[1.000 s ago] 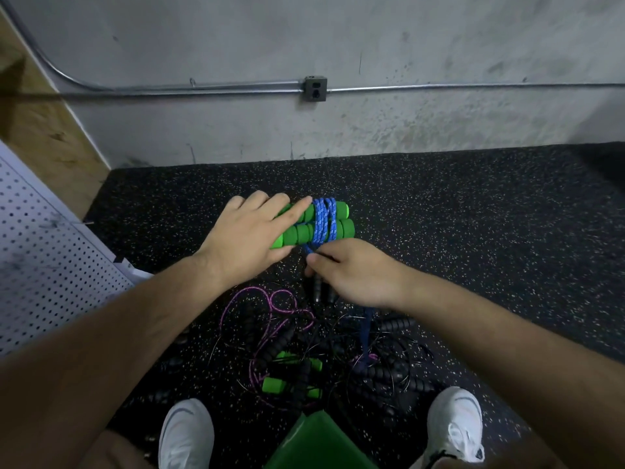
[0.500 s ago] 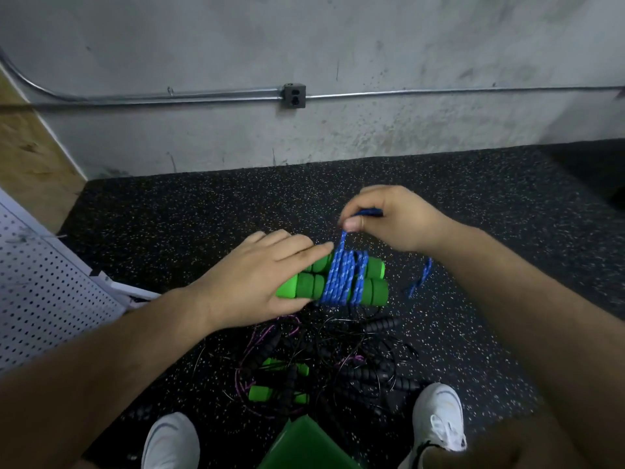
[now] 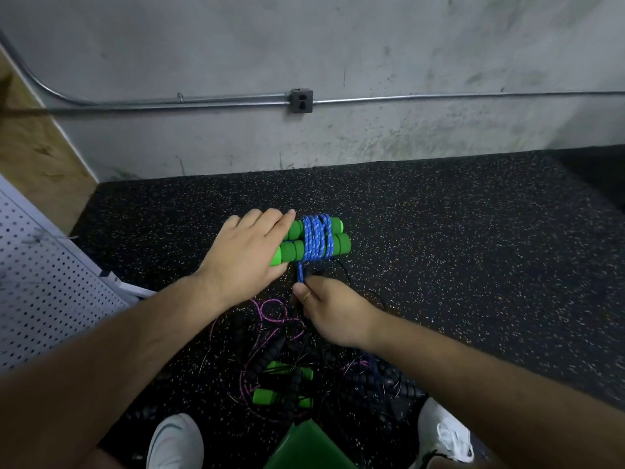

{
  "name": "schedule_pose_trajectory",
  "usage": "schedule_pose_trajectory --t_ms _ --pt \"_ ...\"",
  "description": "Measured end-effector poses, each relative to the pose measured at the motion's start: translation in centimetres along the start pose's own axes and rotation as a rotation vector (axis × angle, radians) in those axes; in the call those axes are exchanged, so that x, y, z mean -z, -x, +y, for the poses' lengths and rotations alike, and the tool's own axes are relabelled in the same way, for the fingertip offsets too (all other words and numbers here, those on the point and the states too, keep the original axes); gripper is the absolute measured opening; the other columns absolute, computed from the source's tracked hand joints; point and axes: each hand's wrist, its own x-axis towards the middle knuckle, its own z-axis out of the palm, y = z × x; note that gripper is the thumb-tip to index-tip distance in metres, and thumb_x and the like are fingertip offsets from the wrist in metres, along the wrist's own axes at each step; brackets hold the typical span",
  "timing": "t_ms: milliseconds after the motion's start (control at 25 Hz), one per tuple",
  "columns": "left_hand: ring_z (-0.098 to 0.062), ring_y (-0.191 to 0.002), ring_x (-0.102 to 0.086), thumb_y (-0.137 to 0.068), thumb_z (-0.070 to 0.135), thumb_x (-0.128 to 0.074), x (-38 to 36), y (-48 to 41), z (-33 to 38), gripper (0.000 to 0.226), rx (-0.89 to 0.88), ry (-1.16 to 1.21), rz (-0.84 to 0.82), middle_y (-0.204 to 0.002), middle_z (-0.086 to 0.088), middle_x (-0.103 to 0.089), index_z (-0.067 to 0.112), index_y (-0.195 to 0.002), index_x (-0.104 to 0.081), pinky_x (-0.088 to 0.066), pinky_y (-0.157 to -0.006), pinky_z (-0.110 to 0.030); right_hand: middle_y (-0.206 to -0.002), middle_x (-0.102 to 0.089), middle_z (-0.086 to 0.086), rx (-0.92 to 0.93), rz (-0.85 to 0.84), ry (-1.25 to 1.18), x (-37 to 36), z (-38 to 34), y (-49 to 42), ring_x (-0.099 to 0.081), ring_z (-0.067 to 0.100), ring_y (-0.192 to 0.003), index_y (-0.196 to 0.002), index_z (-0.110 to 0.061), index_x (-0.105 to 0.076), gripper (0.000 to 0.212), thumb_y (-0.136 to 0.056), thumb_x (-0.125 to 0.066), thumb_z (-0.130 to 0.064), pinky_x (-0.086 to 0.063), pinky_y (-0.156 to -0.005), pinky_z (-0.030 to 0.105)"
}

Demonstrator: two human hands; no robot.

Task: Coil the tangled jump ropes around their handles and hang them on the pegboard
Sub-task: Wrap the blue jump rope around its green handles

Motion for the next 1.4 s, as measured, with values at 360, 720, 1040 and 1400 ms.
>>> schedule_pose_trajectory --t_ms 360,720,1040,1400 --pt "-0.026 -0.102 -0.055 -0.077 0.049 -0.075 -0.4 0.6 -0.5 0.089 -0.176 -0.073 -0.028 -0.12 -0.004 -0.055 0.01 -0.149 -0.041 -0.047 -0.079 -0.043 -0.07 -0.051 -0.011 0.235 0.058 0.492 6.0 -5.5 3.8 -0.047 0.003 -0.063 -0.083 -0.027 -0.049 0.028 -0.105 -0.042 -0.042 -0.032 -0.06 0.027" --pt "-0.023 -0.118 -0.053 -0.074 0.028 -0.079 3.1 1.0 3.8 0.092 -0.333 0.287 0.045 -0.13 -0.006 -0.054 0.008 -0.15 -0.032 -0.047 -0.101 -0.042 -0.089 -0.075 -0.006 0.219 0.133 0.182 12.4 1.0 -0.9 -0.069 0.017 -0.087 -0.089 -0.03 -0.074 0.011 -0.088 -0.07 -0.04 -0.055 -0.085 0.04" --pt "-0.005 -0.119 -0.053 -0.084 0.017 -0.077 3.3 -0.2 3.8 0.073 0.292 0.972 0.077 -0.132 0.006 -0.053 0.031 -0.144 -0.04 -0.043 -0.102 -0.022 -0.06 -0.054 -0.012 0.108 0.178 -0.171 3.2 -0.2 -0.4 -0.047 -0.003 -0.051 -0.075 -0.024 -0.056 0.033 -0.104 -0.05 -0.009 -0.041 -0.056 0.02" --pt "-0.01 -0.095 -0.066 -0.094 0.021 -0.069 3.3 -1.2 2.5 0.036 0.815 1.582 0.139 -0.112 -0.001 -0.069 0.025 -0.125 -0.05 -0.053 -0.079 -0.026 -0.089 -0.07 0.0 0.486 0.718 0.004 2.1 -3.2 -0.9 -0.062 0.011 -0.085 -0.099 -0.01 -0.075 0.012 -0.087 -0.073 -0.011 -0.05 -0.081 0.025"
